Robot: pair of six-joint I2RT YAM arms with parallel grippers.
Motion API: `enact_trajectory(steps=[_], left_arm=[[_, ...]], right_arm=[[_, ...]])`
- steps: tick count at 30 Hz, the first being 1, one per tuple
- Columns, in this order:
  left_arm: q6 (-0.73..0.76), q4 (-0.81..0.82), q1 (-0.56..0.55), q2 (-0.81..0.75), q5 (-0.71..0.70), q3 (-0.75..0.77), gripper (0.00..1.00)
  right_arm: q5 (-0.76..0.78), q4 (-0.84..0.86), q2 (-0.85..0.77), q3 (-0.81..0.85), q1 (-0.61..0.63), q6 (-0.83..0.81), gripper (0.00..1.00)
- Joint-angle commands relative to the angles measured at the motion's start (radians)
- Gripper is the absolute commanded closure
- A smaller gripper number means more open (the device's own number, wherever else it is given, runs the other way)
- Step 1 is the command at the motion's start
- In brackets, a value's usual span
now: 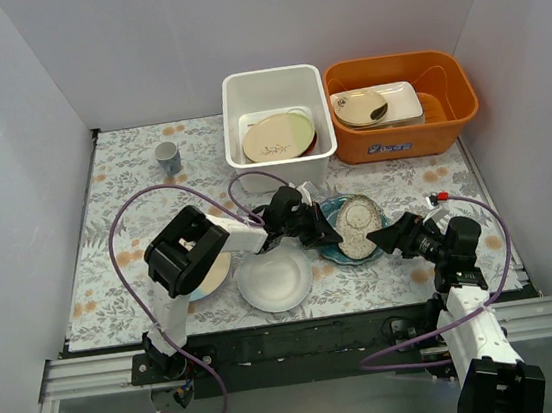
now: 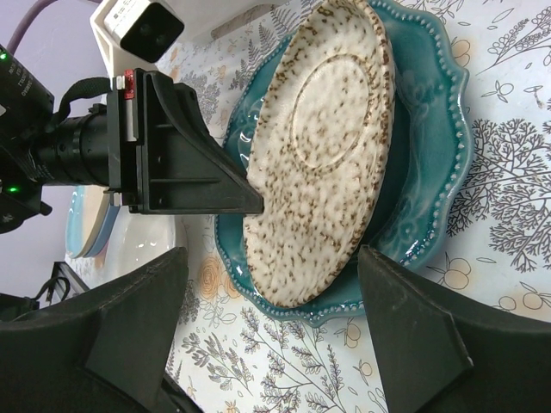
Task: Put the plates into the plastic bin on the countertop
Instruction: Pick up the plate at the center of the board.
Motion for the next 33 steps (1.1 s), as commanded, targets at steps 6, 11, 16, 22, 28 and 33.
enact_trajectory(steps=[6,11,16,22,28,33], left_arm=[[0.088,-0.096,-0.013,-0.077,-0.038,-0.024,1.0],[0.097,-0.106,-0.013,-0.091,-0.041,-0.021,1.0],[0.1,-0.113,-0.013,-0.08,-0.023,-0.003,1.0],[0.108,-0.125,-0.013,-0.117,-0.043,-0.007,1.0],[0.123,-0.157,-0.013,-0.169,-0.07,-0.007,1.0],[0.137,-0.185,-0.013,-0.192,-0.073,0.003,1.0]], right_arm=[[-0.01,0.041,-0.002,-0.021,0.001,-0.017,0.14],[-0.009,0.041,-0.002,-0.019,0.001,-0.014,0.14],[-0.007,0.041,-0.003,-0.016,0.001,-0.012,0.14],[0.0,0.038,-0.009,-0.021,0.0,-0.015,0.14],[-0.001,0.041,-0.008,-0.021,0.001,-0.012,0.14],[-0.006,0.043,-0.008,-0.021,0.001,-0.009,0.15]])
